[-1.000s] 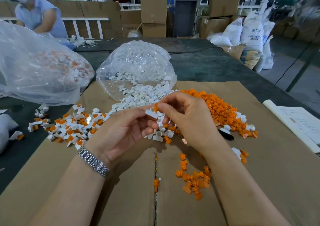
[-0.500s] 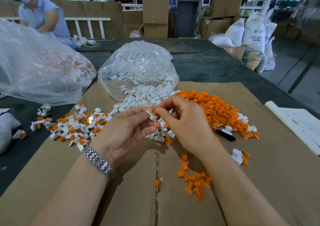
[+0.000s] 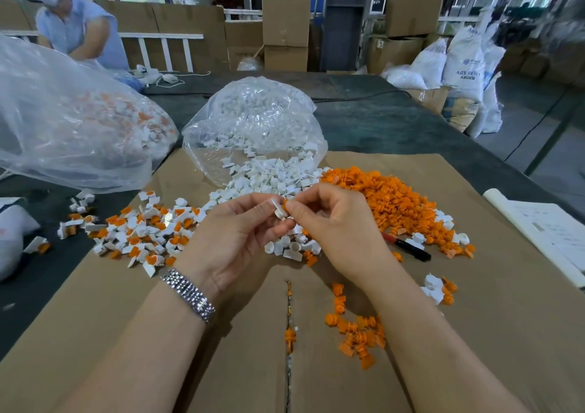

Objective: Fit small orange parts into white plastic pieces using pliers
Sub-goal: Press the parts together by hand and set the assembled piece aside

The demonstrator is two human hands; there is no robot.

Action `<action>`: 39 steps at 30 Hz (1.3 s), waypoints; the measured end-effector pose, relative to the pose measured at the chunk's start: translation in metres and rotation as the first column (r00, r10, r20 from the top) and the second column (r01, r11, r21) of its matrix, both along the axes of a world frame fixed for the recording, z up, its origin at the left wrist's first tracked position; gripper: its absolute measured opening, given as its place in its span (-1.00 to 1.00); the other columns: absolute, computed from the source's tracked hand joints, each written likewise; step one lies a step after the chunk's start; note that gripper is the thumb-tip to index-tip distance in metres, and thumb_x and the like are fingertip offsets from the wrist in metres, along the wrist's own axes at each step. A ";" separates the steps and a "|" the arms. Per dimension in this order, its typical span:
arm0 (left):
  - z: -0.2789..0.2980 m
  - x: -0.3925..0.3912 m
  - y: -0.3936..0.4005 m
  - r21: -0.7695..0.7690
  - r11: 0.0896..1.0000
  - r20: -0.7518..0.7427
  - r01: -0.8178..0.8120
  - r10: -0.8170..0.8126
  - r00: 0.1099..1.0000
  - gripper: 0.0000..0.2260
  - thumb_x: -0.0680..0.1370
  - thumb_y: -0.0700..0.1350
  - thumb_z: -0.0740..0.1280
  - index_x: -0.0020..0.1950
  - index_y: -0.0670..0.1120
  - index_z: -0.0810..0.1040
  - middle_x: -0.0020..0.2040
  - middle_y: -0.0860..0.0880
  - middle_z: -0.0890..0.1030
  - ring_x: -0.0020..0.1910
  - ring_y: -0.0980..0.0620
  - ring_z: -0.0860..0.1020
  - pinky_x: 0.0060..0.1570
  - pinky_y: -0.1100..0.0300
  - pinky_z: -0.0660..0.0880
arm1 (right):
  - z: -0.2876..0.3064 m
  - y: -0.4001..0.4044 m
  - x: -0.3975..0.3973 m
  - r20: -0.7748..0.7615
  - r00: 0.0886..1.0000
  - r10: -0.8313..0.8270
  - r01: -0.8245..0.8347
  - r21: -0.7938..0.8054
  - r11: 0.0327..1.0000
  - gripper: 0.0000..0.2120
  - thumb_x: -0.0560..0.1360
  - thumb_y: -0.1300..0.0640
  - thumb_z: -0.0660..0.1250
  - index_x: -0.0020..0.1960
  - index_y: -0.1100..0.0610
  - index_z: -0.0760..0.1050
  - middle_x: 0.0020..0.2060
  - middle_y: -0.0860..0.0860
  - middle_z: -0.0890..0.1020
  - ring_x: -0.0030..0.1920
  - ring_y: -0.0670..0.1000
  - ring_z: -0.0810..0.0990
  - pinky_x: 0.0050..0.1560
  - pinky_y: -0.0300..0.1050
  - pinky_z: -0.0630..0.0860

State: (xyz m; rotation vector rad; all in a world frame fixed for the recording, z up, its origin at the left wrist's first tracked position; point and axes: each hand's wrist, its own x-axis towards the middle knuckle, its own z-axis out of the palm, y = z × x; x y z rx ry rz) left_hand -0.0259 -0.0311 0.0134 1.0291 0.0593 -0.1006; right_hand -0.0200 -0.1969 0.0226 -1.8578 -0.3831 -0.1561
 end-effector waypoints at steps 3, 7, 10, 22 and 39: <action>-0.001 0.000 -0.002 0.004 1.000 -0.002 -0.021 0.021 1.000 -0.90 0.49 -0.27 0.39 -0.13 -0.29 0.68 -0.18 -0.20 0.71 -0.21 -0.05 0.73 -0.26 0.28 0.63 | 0.000 0.000 0.000 -0.029 1.000 0.003 -0.002 0.023 1.000 -0.90 0.57 0.12 0.41 -0.08 0.12 0.65 -0.23 -0.01 0.72 -0.12 0.04 0.65 -0.03 0.03 0.62; 0.001 -0.002 0.006 -0.014 0.998 -0.004 0.059 -0.059 0.998 -0.87 0.47 -0.32 0.42 -0.05 -0.30 0.73 0.03 -0.25 0.72 -0.01 -0.08 0.73 -0.09 0.24 0.64 | 0.001 -0.001 0.000 -0.036 0.999 -0.031 0.033 0.054 0.998 -0.90 0.57 0.11 0.42 -0.10 0.11 0.64 -0.21 0.03 0.71 -0.13 0.03 0.64 -0.07 -0.03 0.60; 0.002 -0.003 0.008 0.031 0.996 0.014 0.089 -0.090 0.996 -0.78 0.41 -0.36 0.44 0.03 -0.30 0.72 0.09 -0.26 0.71 0.07 -0.11 0.72 -0.03 0.24 0.63 | 0.001 -0.002 0.000 -0.023 0.999 -0.033 0.034 0.045 0.998 -0.90 0.56 0.11 0.42 -0.10 0.11 0.64 -0.20 0.04 0.70 -0.15 0.02 0.64 -0.11 -0.09 0.59; -0.002 -0.002 0.006 0.068 0.998 0.122 0.015 -0.024 0.992 -0.79 0.37 -0.29 0.48 -0.01 -0.19 0.76 0.01 -0.19 0.74 0.01 -0.06 0.73 -0.05 0.26 0.63 | -0.003 0.000 0.001 0.036 0.999 -0.015 0.012 0.076 0.997 -0.92 0.53 0.10 0.47 -0.09 0.09 0.62 -0.25 -0.03 0.67 -0.28 -0.04 0.59 -0.23 -0.15 0.57; 0.002 -0.004 0.008 0.002 0.993 0.100 0.116 -0.115 0.988 -0.77 0.42 -0.32 0.40 0.05 -0.23 0.74 0.04 -0.21 0.73 -0.02 -0.02 0.72 -0.12 0.28 0.64 | 0.005 -0.017 0.003 0.119 0.970 0.211 -0.223 0.098 0.970 -0.80 0.51 0.15 0.50 0.12 0.04 0.70 -0.13 -0.02 0.68 -0.21 0.06 0.59 -0.13 -0.08 0.63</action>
